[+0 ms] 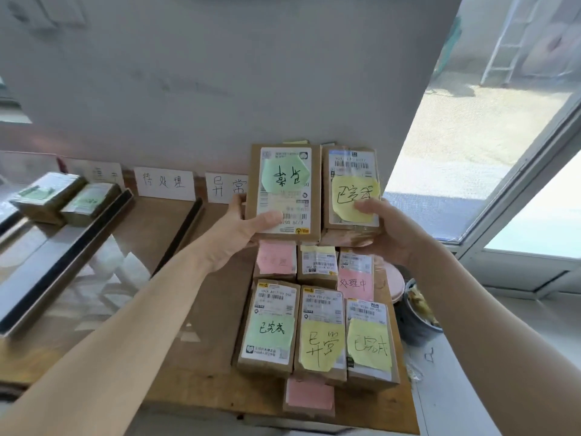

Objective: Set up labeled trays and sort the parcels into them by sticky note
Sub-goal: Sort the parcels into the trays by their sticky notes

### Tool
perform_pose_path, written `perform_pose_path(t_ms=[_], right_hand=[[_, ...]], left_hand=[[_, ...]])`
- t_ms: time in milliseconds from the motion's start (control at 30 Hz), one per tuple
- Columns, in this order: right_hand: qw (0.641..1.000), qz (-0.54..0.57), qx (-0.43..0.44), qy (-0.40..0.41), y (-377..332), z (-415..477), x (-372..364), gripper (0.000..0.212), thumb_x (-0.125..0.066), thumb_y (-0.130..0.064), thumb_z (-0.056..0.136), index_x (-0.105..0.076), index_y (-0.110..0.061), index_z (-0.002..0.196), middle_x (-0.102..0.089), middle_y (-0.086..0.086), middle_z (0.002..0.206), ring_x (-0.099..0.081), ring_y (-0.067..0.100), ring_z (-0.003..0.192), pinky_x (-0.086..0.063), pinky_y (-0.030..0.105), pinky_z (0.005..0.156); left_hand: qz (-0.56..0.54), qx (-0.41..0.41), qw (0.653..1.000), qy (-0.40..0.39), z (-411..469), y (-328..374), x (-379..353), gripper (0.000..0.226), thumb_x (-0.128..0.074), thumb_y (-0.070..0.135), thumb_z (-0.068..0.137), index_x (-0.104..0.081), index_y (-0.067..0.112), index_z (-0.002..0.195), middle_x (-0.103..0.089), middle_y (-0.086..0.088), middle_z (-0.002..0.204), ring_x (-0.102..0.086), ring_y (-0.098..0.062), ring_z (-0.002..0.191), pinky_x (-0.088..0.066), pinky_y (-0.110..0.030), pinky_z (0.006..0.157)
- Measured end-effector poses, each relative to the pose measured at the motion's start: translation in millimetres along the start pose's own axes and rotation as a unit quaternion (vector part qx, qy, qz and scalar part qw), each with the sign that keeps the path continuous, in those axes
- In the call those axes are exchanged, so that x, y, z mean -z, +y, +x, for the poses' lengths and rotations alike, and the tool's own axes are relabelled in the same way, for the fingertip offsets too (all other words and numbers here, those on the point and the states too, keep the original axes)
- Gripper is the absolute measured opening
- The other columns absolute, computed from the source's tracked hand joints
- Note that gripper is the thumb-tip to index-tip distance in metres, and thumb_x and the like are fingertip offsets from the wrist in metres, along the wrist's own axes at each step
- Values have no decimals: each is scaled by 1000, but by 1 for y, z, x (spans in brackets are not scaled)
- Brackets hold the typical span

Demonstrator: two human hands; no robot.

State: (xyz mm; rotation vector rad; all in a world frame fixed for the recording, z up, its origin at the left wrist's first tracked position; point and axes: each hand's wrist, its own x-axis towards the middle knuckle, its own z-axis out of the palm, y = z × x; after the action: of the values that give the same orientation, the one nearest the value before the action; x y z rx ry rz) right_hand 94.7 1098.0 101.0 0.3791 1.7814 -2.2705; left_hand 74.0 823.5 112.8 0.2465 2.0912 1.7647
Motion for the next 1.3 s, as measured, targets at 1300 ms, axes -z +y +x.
perform_pose_path(t_ms=[1300], right_hand=[[995,-38,8,91,7,145,-173,80,-78,-35,60,-41,-28,130,-72,1,106,-66,25,100,-48,53,92]], left_hand=[[-1,217,975,55,120,-105,210,83,-69,48,79,-20,16,137,-58,-6,120,-60,-25,103,-50,-47,90]])
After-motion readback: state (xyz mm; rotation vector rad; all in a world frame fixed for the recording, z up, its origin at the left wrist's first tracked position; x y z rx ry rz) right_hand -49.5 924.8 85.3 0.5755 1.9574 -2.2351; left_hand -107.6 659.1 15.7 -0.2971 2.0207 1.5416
